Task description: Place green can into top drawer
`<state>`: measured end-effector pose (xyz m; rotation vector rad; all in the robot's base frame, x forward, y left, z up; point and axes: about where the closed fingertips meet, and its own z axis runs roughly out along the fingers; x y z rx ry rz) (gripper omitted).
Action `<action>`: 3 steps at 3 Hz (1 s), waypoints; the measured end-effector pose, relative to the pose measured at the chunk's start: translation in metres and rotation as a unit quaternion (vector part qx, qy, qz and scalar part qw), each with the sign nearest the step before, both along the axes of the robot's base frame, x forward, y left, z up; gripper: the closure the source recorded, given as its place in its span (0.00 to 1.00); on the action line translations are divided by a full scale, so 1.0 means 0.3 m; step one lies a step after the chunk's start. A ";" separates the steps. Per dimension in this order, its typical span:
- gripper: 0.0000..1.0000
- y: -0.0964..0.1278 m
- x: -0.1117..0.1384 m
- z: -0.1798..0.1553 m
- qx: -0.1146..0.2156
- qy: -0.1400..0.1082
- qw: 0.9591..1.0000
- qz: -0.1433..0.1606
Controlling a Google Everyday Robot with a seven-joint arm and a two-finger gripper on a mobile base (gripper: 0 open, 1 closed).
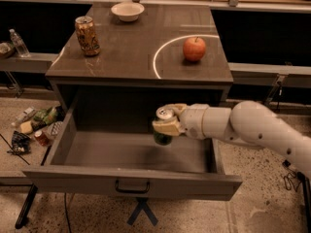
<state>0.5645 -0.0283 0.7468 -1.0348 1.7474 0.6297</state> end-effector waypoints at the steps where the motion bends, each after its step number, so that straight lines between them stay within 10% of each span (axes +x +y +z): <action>1: 0.44 0.054 -0.013 -0.102 0.019 0.004 1.000 0.012; 3: 0.00 0.106 -0.034 -0.180 0.008 -0.015 1.000 0.027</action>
Offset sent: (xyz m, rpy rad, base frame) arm -0.0068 0.0403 -0.0676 0.0262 -0.0615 0.0739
